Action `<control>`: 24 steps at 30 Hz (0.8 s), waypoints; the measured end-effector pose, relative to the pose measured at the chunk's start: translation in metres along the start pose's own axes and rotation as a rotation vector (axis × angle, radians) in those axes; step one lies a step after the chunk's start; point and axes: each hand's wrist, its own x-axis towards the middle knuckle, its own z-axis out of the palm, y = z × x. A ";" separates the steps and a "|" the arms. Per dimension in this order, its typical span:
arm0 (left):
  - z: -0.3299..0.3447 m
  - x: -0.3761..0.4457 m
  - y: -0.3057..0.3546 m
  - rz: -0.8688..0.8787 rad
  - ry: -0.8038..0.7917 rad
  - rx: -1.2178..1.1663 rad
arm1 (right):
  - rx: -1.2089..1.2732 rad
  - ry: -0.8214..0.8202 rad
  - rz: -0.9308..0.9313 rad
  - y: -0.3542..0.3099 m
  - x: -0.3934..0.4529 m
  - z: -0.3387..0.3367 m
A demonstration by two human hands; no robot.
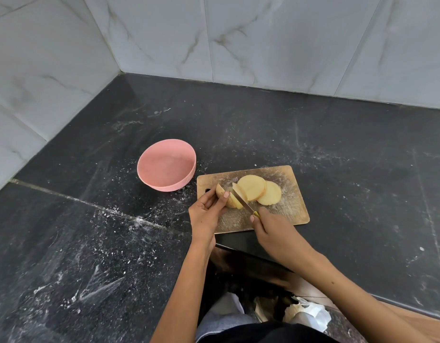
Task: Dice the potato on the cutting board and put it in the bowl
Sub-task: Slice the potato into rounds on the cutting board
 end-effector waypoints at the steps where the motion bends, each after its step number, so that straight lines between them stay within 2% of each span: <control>1: 0.000 0.000 0.001 -0.004 -0.001 -0.006 | -0.006 0.009 0.008 -0.001 0.003 0.004; 5: -0.002 0.001 0.000 -0.011 -0.008 -0.001 | -0.088 0.056 0.070 -0.004 0.019 0.017; 12: -0.007 0.004 -0.001 0.017 -0.020 0.035 | -0.168 -0.020 0.185 -0.021 0.035 0.023; 19: -0.007 0.004 -0.002 0.046 -0.037 0.056 | -0.315 -0.056 0.168 -0.010 0.021 0.025; 24: -0.009 0.005 -0.006 0.148 -0.089 0.108 | -0.354 -0.094 0.187 0.006 0.004 0.023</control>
